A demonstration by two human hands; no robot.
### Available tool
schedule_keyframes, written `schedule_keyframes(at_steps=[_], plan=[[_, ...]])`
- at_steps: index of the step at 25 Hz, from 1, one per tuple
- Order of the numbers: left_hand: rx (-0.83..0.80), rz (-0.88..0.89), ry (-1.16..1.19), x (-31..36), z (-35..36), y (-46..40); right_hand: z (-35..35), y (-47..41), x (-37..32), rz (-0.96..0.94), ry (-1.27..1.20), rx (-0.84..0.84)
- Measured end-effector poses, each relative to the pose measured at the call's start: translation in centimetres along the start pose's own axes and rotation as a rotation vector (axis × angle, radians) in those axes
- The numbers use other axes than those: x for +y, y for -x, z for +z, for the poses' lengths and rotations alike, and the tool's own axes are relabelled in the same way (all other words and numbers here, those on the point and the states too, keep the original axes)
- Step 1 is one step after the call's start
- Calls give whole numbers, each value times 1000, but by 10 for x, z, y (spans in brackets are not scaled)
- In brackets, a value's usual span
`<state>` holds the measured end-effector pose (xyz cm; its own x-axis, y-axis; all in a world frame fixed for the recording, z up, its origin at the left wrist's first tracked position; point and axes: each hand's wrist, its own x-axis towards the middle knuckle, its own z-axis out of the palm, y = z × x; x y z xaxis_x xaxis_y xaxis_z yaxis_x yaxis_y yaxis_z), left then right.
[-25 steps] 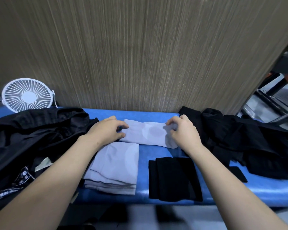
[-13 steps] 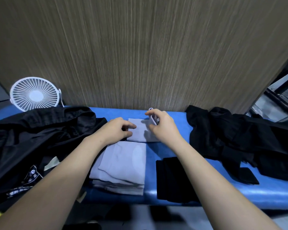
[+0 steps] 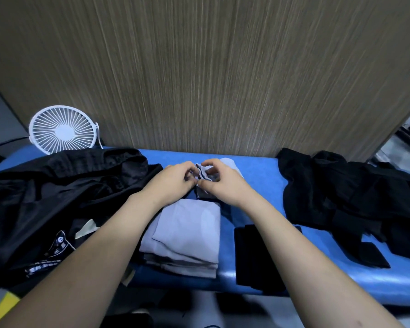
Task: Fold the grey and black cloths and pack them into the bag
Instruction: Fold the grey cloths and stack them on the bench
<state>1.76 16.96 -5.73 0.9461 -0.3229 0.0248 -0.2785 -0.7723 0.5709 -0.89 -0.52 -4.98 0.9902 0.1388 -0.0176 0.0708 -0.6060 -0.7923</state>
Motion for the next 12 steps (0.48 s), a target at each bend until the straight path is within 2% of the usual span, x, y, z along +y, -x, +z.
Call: schedule_keyframes(at_steps=[3, 7, 8, 10, 12], plan=[[46, 3, -48, 9, -1, 5, -6, 2, 3, 15, -105, -13], [74, -7, -304, 18, 0, 3, -23, 5, 15, -32, -216, 92], [67, -13, -343, 19, 2, 1, -28, 5, 21, -72, -118, 147], [56, -33, -365, 19, 5, -2, -35, 5, 36, -164, 252, 228], [52, -41, -343, 17, 5, -3, -39, 8, 49, -174, 578, 181]])
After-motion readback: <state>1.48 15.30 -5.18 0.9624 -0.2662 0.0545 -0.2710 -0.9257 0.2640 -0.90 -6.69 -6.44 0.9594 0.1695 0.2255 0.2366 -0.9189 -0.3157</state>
